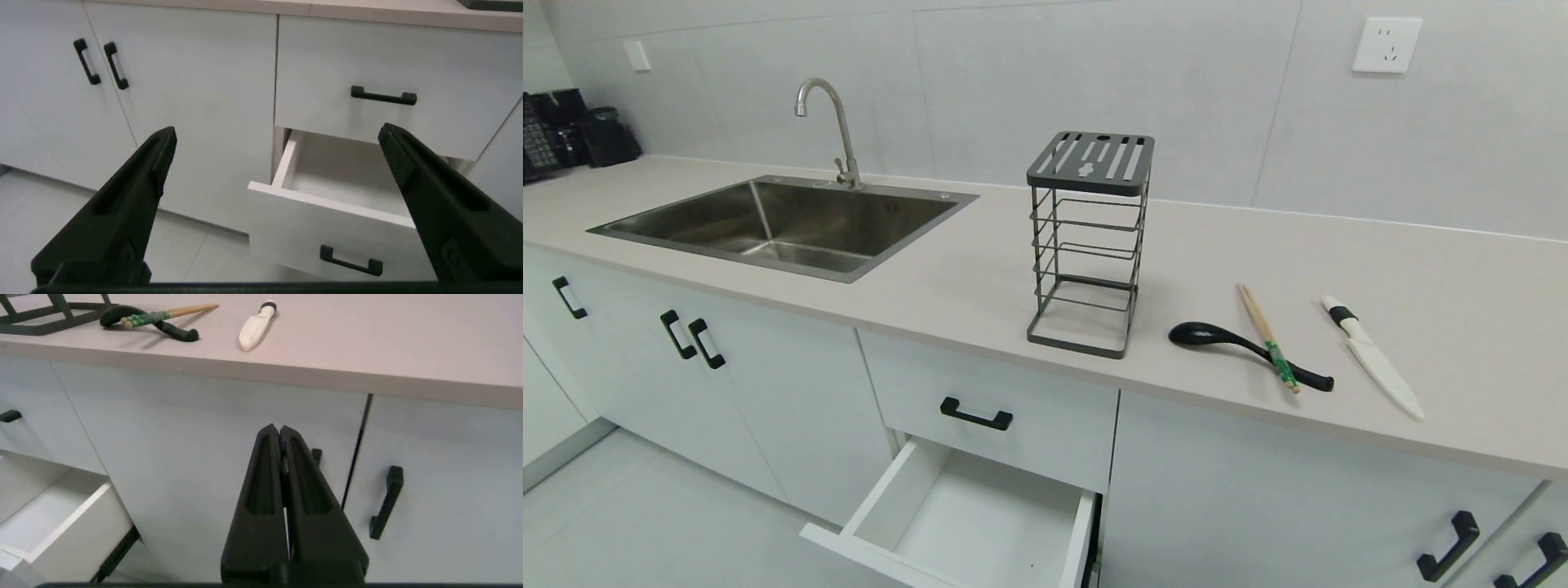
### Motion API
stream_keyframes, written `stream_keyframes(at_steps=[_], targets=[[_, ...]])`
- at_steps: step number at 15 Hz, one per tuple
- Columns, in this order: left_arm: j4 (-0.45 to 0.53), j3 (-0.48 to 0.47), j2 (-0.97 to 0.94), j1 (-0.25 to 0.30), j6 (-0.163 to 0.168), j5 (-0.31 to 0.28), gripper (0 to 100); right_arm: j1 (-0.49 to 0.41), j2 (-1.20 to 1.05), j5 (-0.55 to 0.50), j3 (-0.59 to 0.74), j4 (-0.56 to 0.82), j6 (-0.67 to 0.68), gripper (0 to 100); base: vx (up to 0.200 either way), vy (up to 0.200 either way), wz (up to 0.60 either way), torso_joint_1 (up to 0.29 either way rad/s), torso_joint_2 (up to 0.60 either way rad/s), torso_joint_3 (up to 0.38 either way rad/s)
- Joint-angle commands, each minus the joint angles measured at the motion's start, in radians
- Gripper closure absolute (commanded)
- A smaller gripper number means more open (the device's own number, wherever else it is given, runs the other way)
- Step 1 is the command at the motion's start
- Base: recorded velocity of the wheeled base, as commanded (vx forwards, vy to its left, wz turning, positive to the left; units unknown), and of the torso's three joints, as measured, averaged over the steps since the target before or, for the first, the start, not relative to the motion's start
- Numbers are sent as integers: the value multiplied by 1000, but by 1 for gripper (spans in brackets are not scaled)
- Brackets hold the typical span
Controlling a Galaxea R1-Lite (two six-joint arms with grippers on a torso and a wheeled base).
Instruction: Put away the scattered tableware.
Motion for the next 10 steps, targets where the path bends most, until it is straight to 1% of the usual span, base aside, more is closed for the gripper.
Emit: stream_keyframes(at_steps=[1,2,10], targets=[[2,0,1,0,0,0,0,0,0,1,0,0,0,100,0,0,600,51,-46,-27],[2,0,1,0,0,0,0,0,2,1,0,0,0,100,0,0,600,36,-27,-12],[0,0,1,0,0,0,0,0,2,1,0,0,0,100,0,0,0,13,0,2]])
